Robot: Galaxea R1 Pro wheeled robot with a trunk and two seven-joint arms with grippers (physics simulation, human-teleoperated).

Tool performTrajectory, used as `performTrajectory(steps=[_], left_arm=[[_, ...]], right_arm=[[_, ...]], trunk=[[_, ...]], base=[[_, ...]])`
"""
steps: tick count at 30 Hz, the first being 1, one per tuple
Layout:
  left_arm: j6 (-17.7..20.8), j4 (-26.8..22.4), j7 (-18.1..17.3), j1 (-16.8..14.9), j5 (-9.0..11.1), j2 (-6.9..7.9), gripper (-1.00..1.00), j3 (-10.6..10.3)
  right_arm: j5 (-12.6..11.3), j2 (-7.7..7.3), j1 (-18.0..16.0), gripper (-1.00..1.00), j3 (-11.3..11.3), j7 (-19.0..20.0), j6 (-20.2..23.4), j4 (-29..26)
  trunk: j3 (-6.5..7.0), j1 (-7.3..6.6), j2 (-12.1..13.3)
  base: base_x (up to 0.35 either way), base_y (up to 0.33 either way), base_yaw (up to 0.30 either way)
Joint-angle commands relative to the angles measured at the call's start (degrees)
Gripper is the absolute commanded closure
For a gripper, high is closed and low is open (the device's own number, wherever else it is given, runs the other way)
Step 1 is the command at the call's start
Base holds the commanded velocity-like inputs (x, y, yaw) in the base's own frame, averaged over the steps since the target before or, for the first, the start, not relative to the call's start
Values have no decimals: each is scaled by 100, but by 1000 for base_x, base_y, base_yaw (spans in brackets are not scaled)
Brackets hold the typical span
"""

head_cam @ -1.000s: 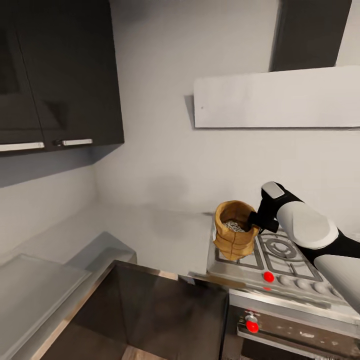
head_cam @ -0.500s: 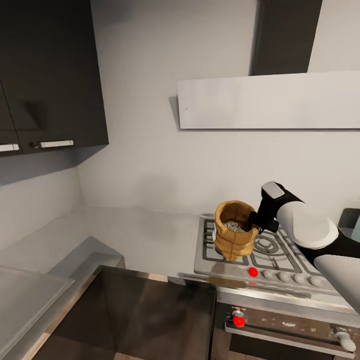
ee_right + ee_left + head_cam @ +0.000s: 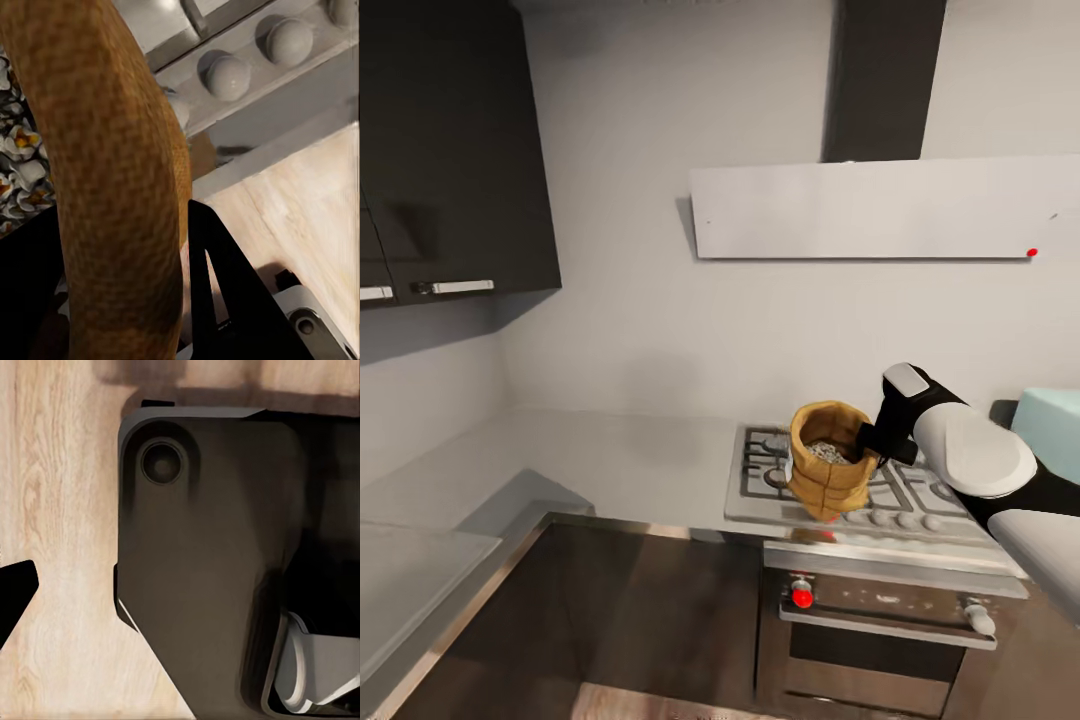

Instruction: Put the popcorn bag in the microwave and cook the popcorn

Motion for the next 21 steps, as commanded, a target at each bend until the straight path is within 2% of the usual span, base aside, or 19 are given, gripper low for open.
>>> performTrajectory(steps=[1, 8, 21], left_arm=[[11, -5, 1, -2, 3, -1, -100, 38], [10, -5, -1, -2, 2, 0, -100, 38], [17, -4, 1, -2, 1, -2, -100, 38]], right_arm=[[-60, 0, -5, 100, 10, -47, 14, -4], [-60, 2, -5, 100, 10, -42, 14, -4], [-60, 1, -5, 100, 12, -40, 10, -4]], trunk=[[-10, -1, -8], [-10, -1, -8], [-10, -1, -8]], base=[[-200, -1, -268], [-133, 0, -274], [-12, 0, -275]])
